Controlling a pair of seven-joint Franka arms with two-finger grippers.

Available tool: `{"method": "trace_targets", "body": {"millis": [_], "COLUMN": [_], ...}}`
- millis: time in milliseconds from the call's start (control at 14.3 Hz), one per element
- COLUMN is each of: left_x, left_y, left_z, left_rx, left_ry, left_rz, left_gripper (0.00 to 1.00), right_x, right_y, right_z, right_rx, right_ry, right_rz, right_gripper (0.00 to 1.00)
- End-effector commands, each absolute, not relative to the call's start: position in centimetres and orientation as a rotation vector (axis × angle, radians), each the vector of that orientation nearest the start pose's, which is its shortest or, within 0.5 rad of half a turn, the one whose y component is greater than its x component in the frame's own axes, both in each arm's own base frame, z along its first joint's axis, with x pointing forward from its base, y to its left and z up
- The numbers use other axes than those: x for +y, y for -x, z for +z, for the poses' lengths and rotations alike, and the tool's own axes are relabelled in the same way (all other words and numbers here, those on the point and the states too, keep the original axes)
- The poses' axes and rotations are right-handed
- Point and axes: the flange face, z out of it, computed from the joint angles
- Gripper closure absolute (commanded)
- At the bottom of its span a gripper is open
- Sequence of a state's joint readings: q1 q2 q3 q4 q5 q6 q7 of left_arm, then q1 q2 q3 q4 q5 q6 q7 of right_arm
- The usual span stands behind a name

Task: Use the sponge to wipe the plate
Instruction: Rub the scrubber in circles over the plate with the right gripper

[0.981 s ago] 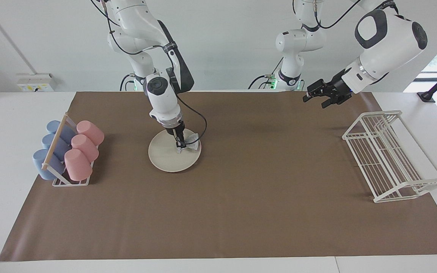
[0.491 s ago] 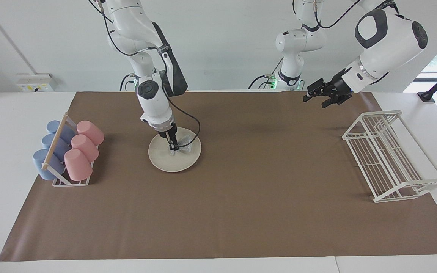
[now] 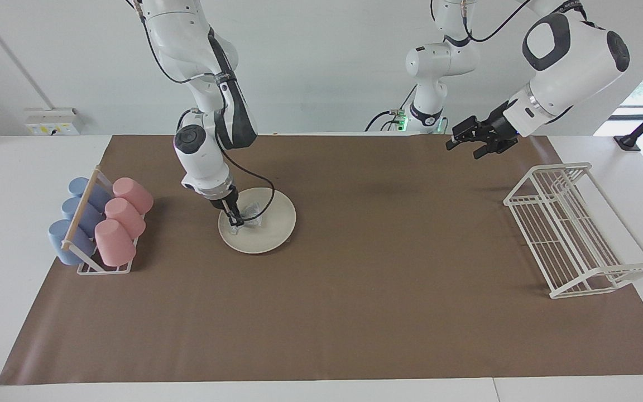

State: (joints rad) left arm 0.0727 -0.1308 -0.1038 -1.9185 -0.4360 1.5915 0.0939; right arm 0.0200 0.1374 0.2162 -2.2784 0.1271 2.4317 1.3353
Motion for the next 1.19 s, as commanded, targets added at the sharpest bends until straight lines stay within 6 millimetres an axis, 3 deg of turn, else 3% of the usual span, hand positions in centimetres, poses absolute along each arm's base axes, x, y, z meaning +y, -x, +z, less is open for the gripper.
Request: {"method": "trace_targets", "body": {"millis": [0, 420, 631, 771, 981, 1121], "left_x": [-5.8, -5.8, -5.9, -5.9, -5.8, -5.9], "left_y": [-49.6, -49.5, -49.5, -49.5, -49.5, -49.3], "left_z": [54.9, 54.7, 54.6, 54.6, 54.6, 54.0], "left_rx": [0.096, 0.084, 0.052, 0.046, 0.045, 0.02], "left_ry": [3.529, 3.528, 3.526, 3.526, 3.525, 3.554], "left_rz": [0.296, 0.304, 0.31, 0.309, 0.309, 0.309], "left_gripper": [0.0, 0.0, 0.0, 0.0, 0.0, 0.0], "right_x": [13.9, 23.0, 23.2, 23.6, 25.6, 28.0], "right_y": [-51.1, -49.6, -49.8, -51.3, -53.7, -53.1], "right_z": [28.8, 30.3, 31.1, 34.9, 43.0, 45.8], "right_rx": [1.724, 1.88, 1.879, 1.878, 1.956, 1.99], "right_ry": [2.535, 2.365, 2.358, 2.346, 2.311, 2.293], "right_rz": [0.116, 0.087, 0.08, 0.08, 0.139, 0.158], "right_gripper": [1.0, 1.0, 1.0, 1.0, 1.0, 1.0]}}
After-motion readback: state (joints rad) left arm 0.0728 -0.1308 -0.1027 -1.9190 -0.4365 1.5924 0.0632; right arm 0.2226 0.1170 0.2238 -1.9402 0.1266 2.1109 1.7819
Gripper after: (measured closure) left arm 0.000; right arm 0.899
